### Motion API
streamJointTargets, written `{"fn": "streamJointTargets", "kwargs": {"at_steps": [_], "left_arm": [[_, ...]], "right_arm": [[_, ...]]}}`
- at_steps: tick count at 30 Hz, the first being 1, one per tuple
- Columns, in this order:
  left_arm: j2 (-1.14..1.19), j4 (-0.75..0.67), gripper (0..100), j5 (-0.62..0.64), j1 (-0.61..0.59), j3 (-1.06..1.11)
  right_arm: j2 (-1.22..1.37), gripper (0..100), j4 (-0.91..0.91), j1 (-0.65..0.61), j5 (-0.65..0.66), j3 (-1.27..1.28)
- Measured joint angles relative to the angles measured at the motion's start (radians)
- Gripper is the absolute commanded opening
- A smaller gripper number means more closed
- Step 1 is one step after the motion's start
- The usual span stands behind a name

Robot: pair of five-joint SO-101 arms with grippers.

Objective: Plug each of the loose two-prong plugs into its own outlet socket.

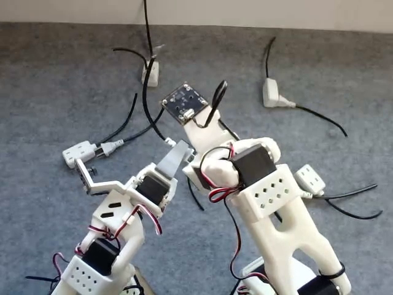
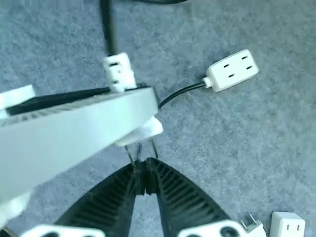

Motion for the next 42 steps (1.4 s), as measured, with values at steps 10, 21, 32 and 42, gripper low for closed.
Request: {"fn": "streamJointTargets", "kwargs": {"at_steps": [10,21,32,42], "left_arm": [[-0.005,0.000,1,-0.002,0.028,-0.002],[-0.002,0.005,1,-0.002,0.028,-0.002],[0.015,0.011,1,0.000,0.066,-0.002],[0.015,0.011,1,0.002,0.064,-0.002]], "right_arm": [[0.002,0.6,-0.123,0.103,0.000,-0.002],[0.002,0.6,-0.133,0.104,0.000,-0.002],[0.002,0.6,-0.284,0.101,-0.005,0.064],[-0.002,0.6,-0.285,0.252,-0.005,0.037]]}}
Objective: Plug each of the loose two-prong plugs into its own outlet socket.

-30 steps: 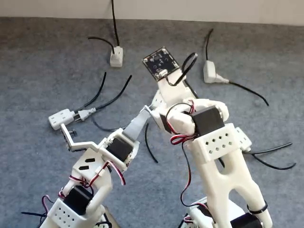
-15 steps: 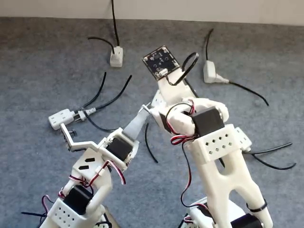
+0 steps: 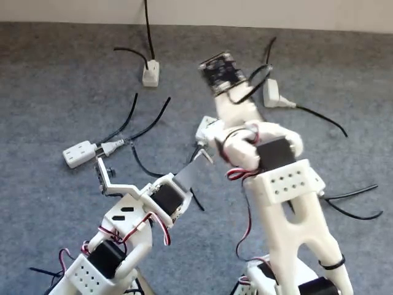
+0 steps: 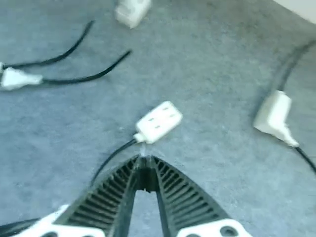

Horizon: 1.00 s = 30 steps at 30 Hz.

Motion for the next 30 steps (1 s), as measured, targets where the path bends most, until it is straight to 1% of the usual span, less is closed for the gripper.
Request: {"fn": "streamJointTargets", "kwargs": {"at_steps": [2,5,6,9,11,13,18,22,26,30], "left_arm": [[0.000,0.000,1,-0.002,-0.005,0.000],[0.000,0.000,1,-0.049,-0.081,0.000],[0.000,0.000,1,-0.072,-0.121,0.000],[0.000,0.000,1,-0.127,-0.261,0.000],[0.000,0.000,1,-0.140,-0.342,0.000],[0.000,0.000,1,-0.146,-0.382,0.000],[0.000,0.000,1,-0.166,-0.400,0.000],[0.000,0.000,1,-0.276,-0.411,0.000],[0.000,0.000,1,-0.296,-0.411,-0.009],[0.000,0.000,1,-0.296,-0.411,-0.038]], "right_arm": [[0.000,0.6,0.000,0.086,0.000,-0.035],[0.000,0.6,0.014,0.212,0.000,-0.061],[0.000,0.6,0.032,0.242,-0.006,-0.061],[0.000,0.6,0.078,0.302,-0.084,-0.026],[-0.002,0.6,0.091,0.330,-0.126,0.037],[-0.002,0.6,0.094,0.333,-0.147,0.112],[-0.002,0.6,0.089,0.316,-0.161,0.302],[-0.002,0.6,-0.025,0.275,-0.178,0.517],[-0.002,0.6,-0.157,0.265,-0.250,0.686],[-0.002,0.6,-0.252,0.265,-0.272,0.763]]}}
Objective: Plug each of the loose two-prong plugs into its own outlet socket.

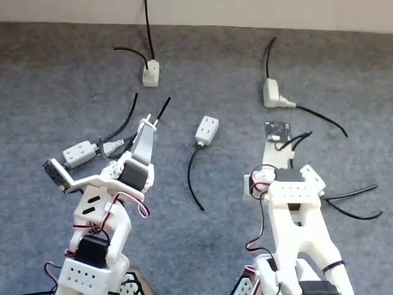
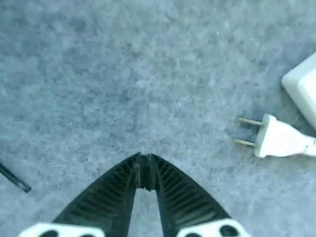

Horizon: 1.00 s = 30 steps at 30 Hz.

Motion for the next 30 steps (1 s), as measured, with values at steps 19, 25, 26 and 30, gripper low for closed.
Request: {"fn": "streamJointTargets", "kwargs": {"at_steps": [19,25,26,30], "left_arm": [[0.382,-0.173,1,-0.009,0.000,-0.446],[0.861,-0.083,1,-0.008,-0.002,-0.822],[0.928,-0.052,1,-0.005,-0.002,-0.872],[1.140,0.069,1,0.091,-0.008,-1.019]], "right_arm": [[-0.002,0.9,-0.322,0.000,-0.005,0.189],[-0.002,0.9,-0.325,0.000,-0.005,0.189],[-0.002,0.9,-0.325,0.000,-0.005,0.189],[-0.002,0.9,-0.325,0.003,-0.005,0.189]]}}
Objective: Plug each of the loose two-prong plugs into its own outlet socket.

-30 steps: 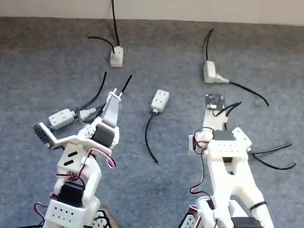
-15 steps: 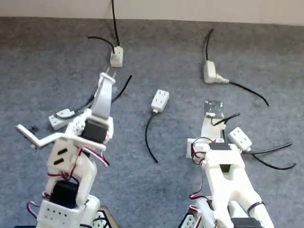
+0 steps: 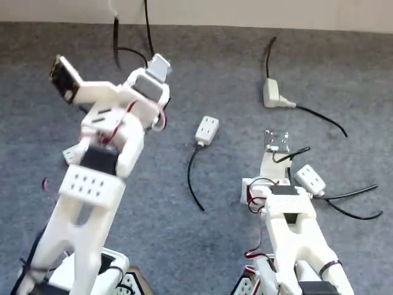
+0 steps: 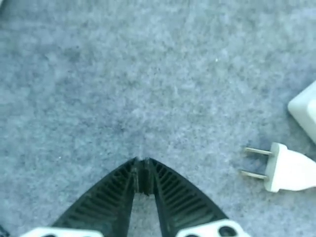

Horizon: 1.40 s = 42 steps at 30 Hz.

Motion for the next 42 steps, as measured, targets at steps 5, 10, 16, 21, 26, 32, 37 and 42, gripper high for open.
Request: {"fn": "streamJointTargets", "kwargs": {"at_steps": [5,10,16,21,26,32,37,42], "left_arm": [[0.210,0.166,1,0.037,-0.003,-0.184],[0.434,0.396,1,0.037,0.025,-0.425],[0.724,0.661,1,0.095,0.074,-0.752],[0.936,0.813,1,0.152,0.120,-0.984],[1.085,0.875,1,0.192,0.141,-1.109],[1.134,0.878,1,0.195,0.144,-1.134],[1.134,0.896,1,0.195,0.172,-1.134],[1.140,0.896,1,0.219,0.222,-1.135]], "right_arm": [[0.000,0.9,-0.028,0.095,-0.006,0.000],[0.000,0.9,-0.034,0.124,-0.006,0.000],[0.000,0.9,-0.034,0.129,-0.006,0.000],[0.000,0.9,-0.034,0.129,-0.006,0.000],[0.000,0.9,-0.034,0.129,-0.006,0.000],[0.000,0.9,-0.034,0.183,-0.041,0.000],[0.000,0.9,-0.034,0.203,-0.077,0.000],[0.000,0.9,-0.034,0.207,-0.080,0.000]]}}
